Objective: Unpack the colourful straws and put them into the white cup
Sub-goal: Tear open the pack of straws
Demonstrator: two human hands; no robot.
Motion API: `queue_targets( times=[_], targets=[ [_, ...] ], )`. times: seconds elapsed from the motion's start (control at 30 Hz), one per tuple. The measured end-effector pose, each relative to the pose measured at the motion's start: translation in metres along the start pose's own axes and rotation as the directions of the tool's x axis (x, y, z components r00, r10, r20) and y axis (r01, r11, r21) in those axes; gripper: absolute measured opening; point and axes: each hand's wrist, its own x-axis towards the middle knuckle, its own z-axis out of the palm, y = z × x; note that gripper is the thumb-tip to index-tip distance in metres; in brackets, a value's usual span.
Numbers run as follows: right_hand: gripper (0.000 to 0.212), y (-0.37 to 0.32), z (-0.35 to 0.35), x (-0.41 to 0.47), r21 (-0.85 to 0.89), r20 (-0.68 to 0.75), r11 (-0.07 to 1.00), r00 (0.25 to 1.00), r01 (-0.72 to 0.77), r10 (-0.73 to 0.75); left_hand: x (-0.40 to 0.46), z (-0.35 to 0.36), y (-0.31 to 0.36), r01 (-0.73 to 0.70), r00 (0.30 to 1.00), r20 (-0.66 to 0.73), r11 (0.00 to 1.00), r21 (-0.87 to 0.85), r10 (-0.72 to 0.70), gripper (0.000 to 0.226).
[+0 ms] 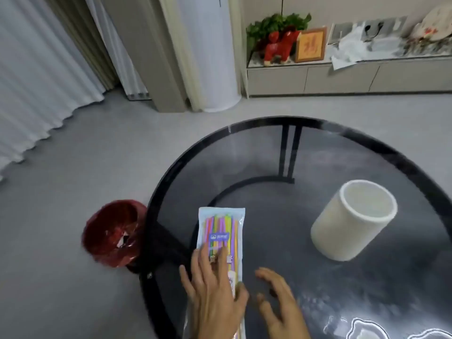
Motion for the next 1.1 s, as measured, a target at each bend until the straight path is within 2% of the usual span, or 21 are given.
queue_targets(
  times=[0.07,0.13,0.17,0.3,0.33,0.43,0.5,0.57,0.67,0.7,0.77,0.9,1.0,1.07,1.1],
  targets=[
    [0.04,0.005,0.002,-0.001,-0.102,-0.042,0.982,0.986,0.159,-0.164,0.005,0.011,-0.004,0.08,0.996,0.041,0.995,-0.058,-0.078,0.097],
    [0.04,0.019,0.003,0.002,-0.181,-0.087,0.948,0.956,0.262,-0.28,0.01,0.03,-0.02,0.063,0.997,0.036,0.998,-0.029,-0.062,0.097],
    [0.042,0.025,0.004,0.002,-0.151,-0.086,0.951,0.955,0.268,-0.283,0.01,0.037,-0.028,0.027,1.0,0.01,0.999,-0.043,-0.026,0.094],
    [0.045,0.047,-0.002,0.004,0.142,-0.152,0.975,0.977,0.17,-0.148,0.007,0.042,-0.043,-0.185,0.982,-0.051,0.982,-0.027,0.183,0.088],
    [0.048,0.052,-0.005,0.004,0.16,-0.147,0.978,0.983,0.136,-0.113,0.006,0.041,-0.047,-0.223,0.974,-0.05,0.975,-0.018,0.222,0.09],
    [0.043,0.061,-0.005,-0.001,0.124,-0.163,0.989,0.985,0.075,-0.054,0.002,0.031,-0.058,-0.302,0.953,0.013,0.953,0.008,0.302,0.091],
    [0.038,0.058,-0.004,-0.014,0.094,-0.205,0.992,0.977,0.08,-0.059,-0.011,0.02,-0.063,-0.305,0.947,0.085,0.951,-0.051,0.308,0.086],
    [0.035,0.052,-0.004,-0.02,0.08,-0.296,0.994,0.954,0.077,-0.05,-0.014,0.01,-0.06,-0.325,0.94,0.094,0.945,-0.049,0.328,0.087],
    [0.041,0.047,0.0,-0.032,0.06,-0.359,0.998,0.933,0.01,0.013,-0.024,0.007,-0.054,-0.386,0.919,0.105,0.922,0.04,0.38,0.104],
    [0.037,0.045,-0.001,-0.035,0.097,-0.365,0.995,0.931,0.012,0.024,-0.027,0.007,-0.052,-0.415,0.908,0.094,0.908,0.053,0.409,0.11],
    [0.025,0.038,-0.002,-0.043,0.2,-0.329,0.98,0.942,-0.002,0.069,-0.031,0.007,-0.049,-0.464,0.886,0.059,0.881,0.093,0.461,0.115],
    [0.023,0.025,-0.013,-0.069,0.26,-0.244,0.963,0.96,-0.072,0.138,-0.048,0.006,-0.043,-0.567,0.811,0.008,0.783,0.257,0.584,0.115],
    [0.023,0.022,-0.028,-0.075,0.291,-0.161,0.953,0.977,-0.086,0.137,-0.045,0.004,-0.04,-0.614,0.788,0.137,0.751,0.242,0.6,0.118],
    [0.023,0.027,-0.031,-0.075,0.304,-0.11,0.947,0.983,-0.104,0.144,-0.044,0.001,-0.034,-0.636,0.767,0.242,0.752,0.173,0.594,0.108],
    [0.023,0.029,-0.03,-0.072,0.323,-0.092,0.94,0.985,-0.108,0.145,-0.045,0.002,-0.029,-0.642,0.759,0.226,0.76,0.103,0.61,0.099]
  ],
)
